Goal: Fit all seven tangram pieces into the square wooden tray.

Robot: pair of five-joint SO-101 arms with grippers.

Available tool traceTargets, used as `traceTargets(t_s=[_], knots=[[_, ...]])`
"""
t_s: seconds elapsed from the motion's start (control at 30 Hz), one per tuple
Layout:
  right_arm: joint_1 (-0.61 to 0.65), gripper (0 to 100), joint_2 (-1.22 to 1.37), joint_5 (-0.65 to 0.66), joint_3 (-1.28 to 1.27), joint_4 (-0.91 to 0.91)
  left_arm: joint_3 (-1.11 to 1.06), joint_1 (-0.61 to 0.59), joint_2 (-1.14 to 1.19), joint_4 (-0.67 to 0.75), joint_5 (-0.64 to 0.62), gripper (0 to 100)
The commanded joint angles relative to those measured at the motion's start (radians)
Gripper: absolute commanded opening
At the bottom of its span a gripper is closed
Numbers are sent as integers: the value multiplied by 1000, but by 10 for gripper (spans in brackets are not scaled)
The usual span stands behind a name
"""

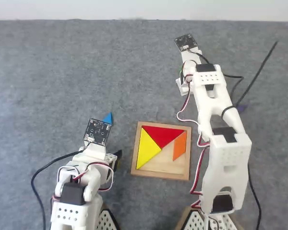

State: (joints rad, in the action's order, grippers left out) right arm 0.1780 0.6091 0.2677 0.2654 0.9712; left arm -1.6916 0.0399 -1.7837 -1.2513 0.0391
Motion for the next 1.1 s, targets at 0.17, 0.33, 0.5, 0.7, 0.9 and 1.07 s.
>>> traceTargets(t_s=[0.17,0.33,0.5,0.7,0.9,1.07], knots=[[-2,249,65,133,92,-81,7,5,-8,5,2,207],[-47,247,143,135,144,-79,7,5,-8,5,2,207],[-77,246,223,106,275,-8,7,5,-8,5,2,207],[-71,148,266,101,359,125,7,5,-8,5,2,207],[-73,84,263,98,361,219,7,5,-8,5,2,207],[-77,80,216,48,361,240,7,5,-8,5,2,207]])
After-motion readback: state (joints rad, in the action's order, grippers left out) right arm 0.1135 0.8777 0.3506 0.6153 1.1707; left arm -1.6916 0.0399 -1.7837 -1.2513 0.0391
